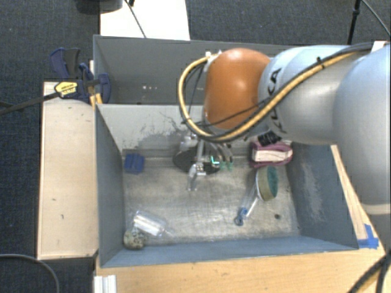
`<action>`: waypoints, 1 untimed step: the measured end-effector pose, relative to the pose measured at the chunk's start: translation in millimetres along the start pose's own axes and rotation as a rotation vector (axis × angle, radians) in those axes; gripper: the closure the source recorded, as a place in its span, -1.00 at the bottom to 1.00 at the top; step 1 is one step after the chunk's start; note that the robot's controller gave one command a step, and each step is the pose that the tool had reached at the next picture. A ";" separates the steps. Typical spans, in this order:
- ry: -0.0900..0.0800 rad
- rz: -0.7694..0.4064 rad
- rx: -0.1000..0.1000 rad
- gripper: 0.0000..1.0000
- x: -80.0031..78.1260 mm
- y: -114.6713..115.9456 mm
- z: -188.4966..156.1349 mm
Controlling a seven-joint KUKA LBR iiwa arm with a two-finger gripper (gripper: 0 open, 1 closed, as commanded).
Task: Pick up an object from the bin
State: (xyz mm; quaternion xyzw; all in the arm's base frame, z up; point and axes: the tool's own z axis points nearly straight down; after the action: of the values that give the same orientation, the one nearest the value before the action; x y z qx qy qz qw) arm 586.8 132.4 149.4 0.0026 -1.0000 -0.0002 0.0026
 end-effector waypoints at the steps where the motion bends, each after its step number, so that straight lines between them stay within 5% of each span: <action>1: -0.003 -0.141 0.003 -1.00 -4.5 -52.6 64.3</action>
Offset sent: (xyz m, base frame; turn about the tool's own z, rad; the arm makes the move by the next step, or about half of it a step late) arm 0.0048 -0.0499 -0.0624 -0.1436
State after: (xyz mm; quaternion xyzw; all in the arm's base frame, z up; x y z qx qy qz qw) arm 591.3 79.8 85.0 0.0729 -0.9973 0.0009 0.0010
